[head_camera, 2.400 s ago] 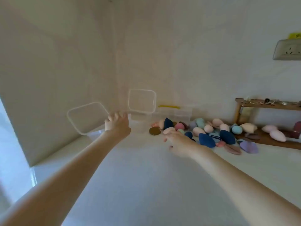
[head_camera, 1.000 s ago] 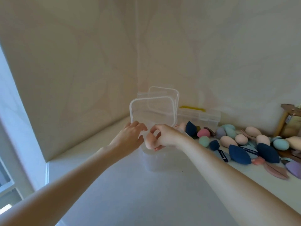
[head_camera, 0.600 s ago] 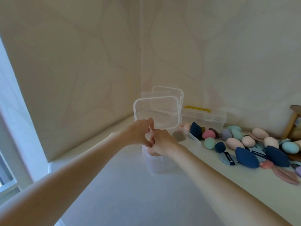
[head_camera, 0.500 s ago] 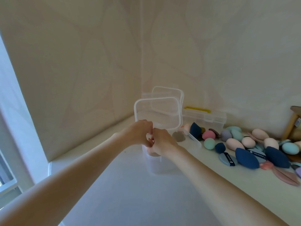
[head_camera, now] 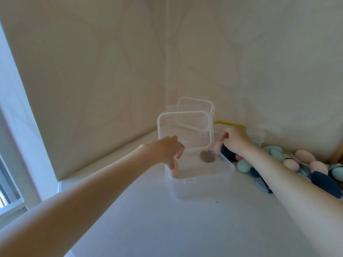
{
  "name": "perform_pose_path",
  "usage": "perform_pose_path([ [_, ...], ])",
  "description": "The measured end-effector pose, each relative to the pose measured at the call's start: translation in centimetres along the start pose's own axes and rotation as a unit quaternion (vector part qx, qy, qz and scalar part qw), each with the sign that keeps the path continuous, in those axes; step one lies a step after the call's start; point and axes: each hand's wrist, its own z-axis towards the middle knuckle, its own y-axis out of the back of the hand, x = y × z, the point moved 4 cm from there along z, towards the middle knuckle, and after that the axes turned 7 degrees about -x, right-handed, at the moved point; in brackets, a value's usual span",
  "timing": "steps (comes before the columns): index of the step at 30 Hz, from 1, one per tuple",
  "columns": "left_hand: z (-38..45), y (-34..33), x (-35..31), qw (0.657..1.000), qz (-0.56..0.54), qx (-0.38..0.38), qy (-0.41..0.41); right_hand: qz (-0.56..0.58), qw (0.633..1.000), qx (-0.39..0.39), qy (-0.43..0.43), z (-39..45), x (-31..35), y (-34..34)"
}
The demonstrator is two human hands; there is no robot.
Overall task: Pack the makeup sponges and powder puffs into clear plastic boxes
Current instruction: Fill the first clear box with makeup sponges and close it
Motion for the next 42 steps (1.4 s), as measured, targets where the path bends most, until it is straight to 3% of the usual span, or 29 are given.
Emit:
perform_pose_path([
  [3, 0.2, -0.3, -0.3, 0.999, 0.039, -0.001, -0.013, -0.081, 0.993, 0.043, 0.067, 0.5, -1.7, -2.2],
  [6, 0.5, -0.6, -0.5, 0.997, 0.077, -0.007, -0.022, -0.223, 0.962, 0.068, 0.142, 0.7, -1.7, -3.6],
  [11, 0.9, -1.1, -0.9, 0.988, 0.147, -0.024, -0.041, -0.322, 0.929, 0.149, 0.109, 0.9, -2.7, -4.9],
  [16, 0.8, -1.0, -1.2, 0.986, 0.164, -0.025, -0.034, -0.350, 0.923, 0.019, 0.159, 1.1, -3.0, -4.8],
  [18, 0.8, -1.0, -1.2, 0.984, 0.172, -0.027, -0.032, -0.328, 0.926, -0.021, 0.186, 1.0, -3.1, -4.6],
  [20, 0.7, -1.1, -1.3, 0.983, 0.177, -0.033, -0.033, -0.245, 0.952, -0.050, 0.178, 0.9, -2.8, -3.6],
  [22, 0.7, -1.1, -1.4, 0.984, 0.170, -0.039, -0.029, -0.128, 0.974, -0.116, 0.146, 1.0, -2.1, -1.9],
  [25, 0.6, -1.0, -1.3, 0.986, 0.158, -0.043, -0.018, 0.097, 0.973, -0.189, 0.094, 0.5, 0.1, 1.5],
  [26, 0.5, -0.9, -1.3, 0.986, 0.157, -0.046, -0.016, 0.170, 0.965, -0.179, 0.088, 0.1, 1.1, 2.3],
  [28, 0.3, -0.8, -1.4, 0.987, 0.149, -0.052, -0.018, 0.264, 0.957, -0.085, 0.085, -0.9, 3.2, 2.9],
  [31, -0.1, -0.6, -1.3, 0.992, 0.112, -0.049, -0.014, 0.170, 0.969, 0.164, 0.079, -3.1, 5.1, 0.4],
  [33, -0.3, -0.5, -1.4, 0.994, 0.091, -0.051, -0.020, 0.116, 0.959, 0.249, 0.064, -4.3, 5.1, -1.6],
  [37, -0.4, -0.6, -1.6, 0.996, 0.059, -0.059, -0.020, 0.078, 0.971, 0.226, 0.019, -4.6, 4.9, -3.4],
  [42, -0.3, -0.5, -1.7, 0.997, -0.002, -0.071, -0.012, -0.025, 0.980, 0.195, 0.029, -5.3, 5.3, -3.4],
])
